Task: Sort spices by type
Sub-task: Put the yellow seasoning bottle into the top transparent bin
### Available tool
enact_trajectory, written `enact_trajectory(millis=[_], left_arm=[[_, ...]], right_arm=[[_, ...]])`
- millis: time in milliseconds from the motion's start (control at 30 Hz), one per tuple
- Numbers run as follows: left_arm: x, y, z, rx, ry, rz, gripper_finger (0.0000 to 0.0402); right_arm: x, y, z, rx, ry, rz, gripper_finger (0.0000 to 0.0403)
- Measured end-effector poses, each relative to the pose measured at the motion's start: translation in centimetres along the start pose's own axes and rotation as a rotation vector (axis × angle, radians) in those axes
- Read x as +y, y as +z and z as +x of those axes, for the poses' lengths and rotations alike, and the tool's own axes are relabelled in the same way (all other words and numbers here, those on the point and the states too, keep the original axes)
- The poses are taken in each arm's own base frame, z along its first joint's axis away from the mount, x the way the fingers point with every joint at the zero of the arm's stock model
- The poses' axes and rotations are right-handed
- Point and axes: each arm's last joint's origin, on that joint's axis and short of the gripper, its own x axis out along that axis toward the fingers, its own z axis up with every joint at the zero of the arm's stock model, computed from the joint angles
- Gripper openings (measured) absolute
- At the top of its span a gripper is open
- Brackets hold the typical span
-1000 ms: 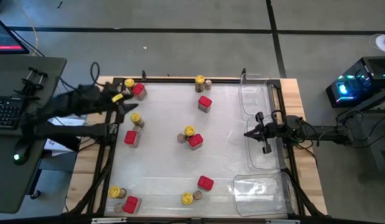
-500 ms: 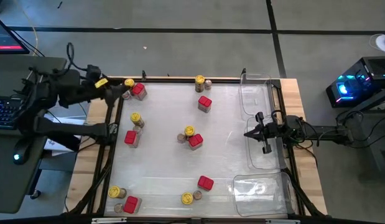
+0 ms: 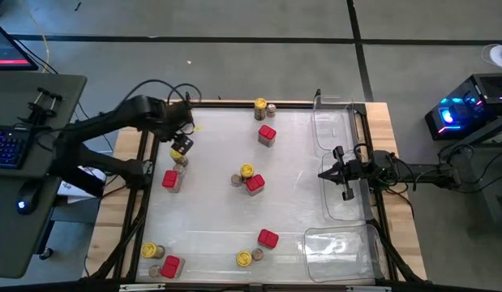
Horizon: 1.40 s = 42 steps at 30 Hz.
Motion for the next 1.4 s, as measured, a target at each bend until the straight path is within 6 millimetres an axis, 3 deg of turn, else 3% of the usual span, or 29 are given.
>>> enact_trajectory(millis=[167, 300, 433, 600, 900, 1200, 1300, 1400], left_arm=[[0.8, -1.2, 3.0, 0.071, 0.025, -0.036, 0.0255], [1.1, -1.6, 4.3, 0.026, -0.050, -0.084, 0.0255], [1.3, -1.6, 4.1, -0.005, -0.067, -0.112, 0.0255], [1.5, -1.8, 3.9, -0.024, -0.067, 0.016, 0.0255], [1.8, -1.7, 3.9, -0.012, -0.070, -0.012, 0.0255], [1.7, -1.3, 4.0, -0.039, -0.117, 0.091, 0.0254], [1.7, -1.5, 3.8, 0.034, -0.145, 0.078, 0.0230], [1.8, -1.7, 3.6, 0.090, -0.130, 0.072, 0.0148]], right_arm=[[0.0, 0.0, 0.0, 0.000, 0.000, 0.000, 0.0001], [0.0, 0.0, 0.0, 0.000, 0.000, 0.000, 0.0001], [0.0, 0.0, 0.0, 0.000, 0.000, 0.000, 0.0001], [0.0, 0.0, 0.0, 0.000, 0.000, 0.000, 0.0001], [0.0, 0.0, 0.0, 0.000, 0.000, 0.000, 0.0001], [0.0, 0.0, 0.0, 0.000, 0.000, 0.000, 0.0001], [0.0, 0.0, 0.0, 0.000, 0.000, 0.000, 0.0001], [0.0, 0.0, 0.0, 0.000, 0.000, 0.000, 0.0001]])
